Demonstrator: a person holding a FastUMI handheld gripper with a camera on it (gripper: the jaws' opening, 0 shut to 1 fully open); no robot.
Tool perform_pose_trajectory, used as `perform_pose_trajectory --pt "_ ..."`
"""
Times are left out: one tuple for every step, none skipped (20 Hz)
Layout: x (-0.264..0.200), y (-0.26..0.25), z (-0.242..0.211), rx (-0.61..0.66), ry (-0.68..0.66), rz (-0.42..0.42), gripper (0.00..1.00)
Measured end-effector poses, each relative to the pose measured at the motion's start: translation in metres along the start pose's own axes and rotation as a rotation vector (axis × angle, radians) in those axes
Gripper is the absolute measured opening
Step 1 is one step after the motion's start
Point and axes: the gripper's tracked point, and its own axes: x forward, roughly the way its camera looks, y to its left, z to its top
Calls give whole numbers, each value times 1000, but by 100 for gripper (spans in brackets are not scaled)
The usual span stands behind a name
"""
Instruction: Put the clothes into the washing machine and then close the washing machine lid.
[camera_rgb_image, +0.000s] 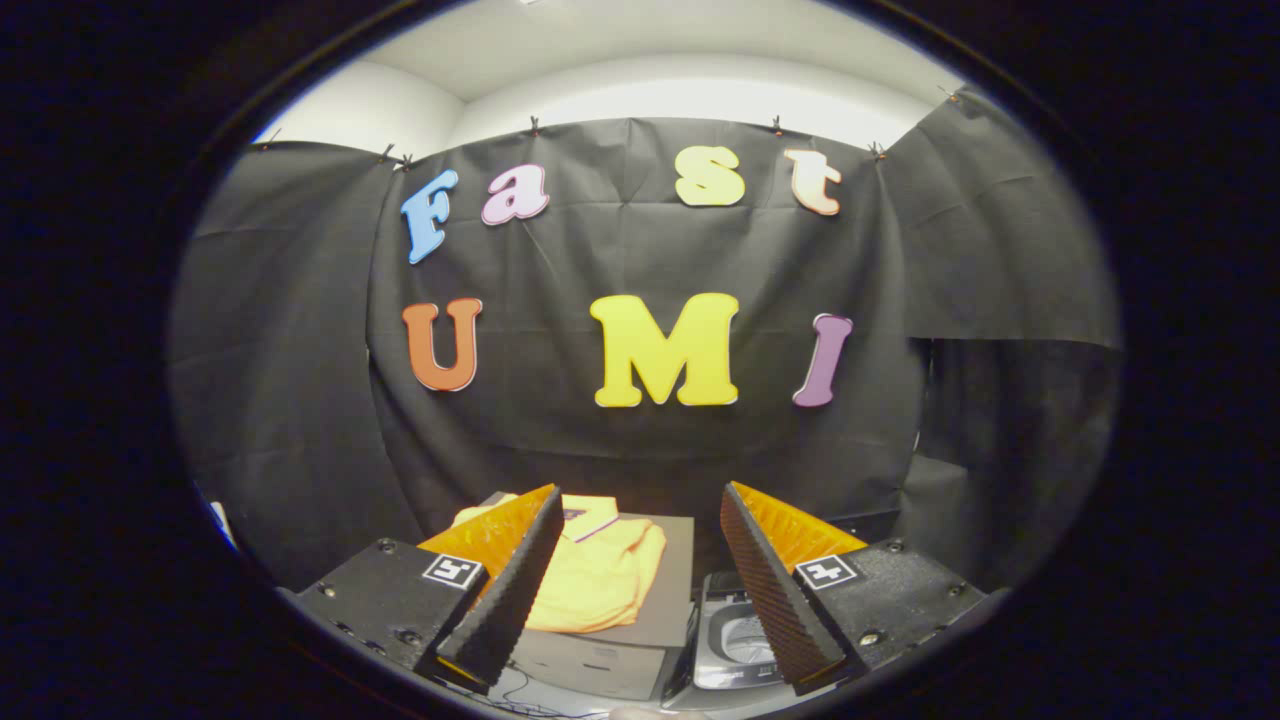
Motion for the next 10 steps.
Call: perform_pose_trajectory --pt "15 8 -1 0 11 6 99" --pt "30 17 -4 0 30 13 99" --pt "44 27 -8 -6 46 21 99" --pt "59 34 -13 -11 68 22 99" --pt "72 42 -19 -10 89 27 99" --pt "85 52 -23 -6 103 42 99" --pt "98 63 -29 -10 122 51 99" --pt "109 71 -35 -18 144 59 99" --pt "120 80 -42 -24 159 66 99" --pt "131 88 -49 -21 180 75 99"
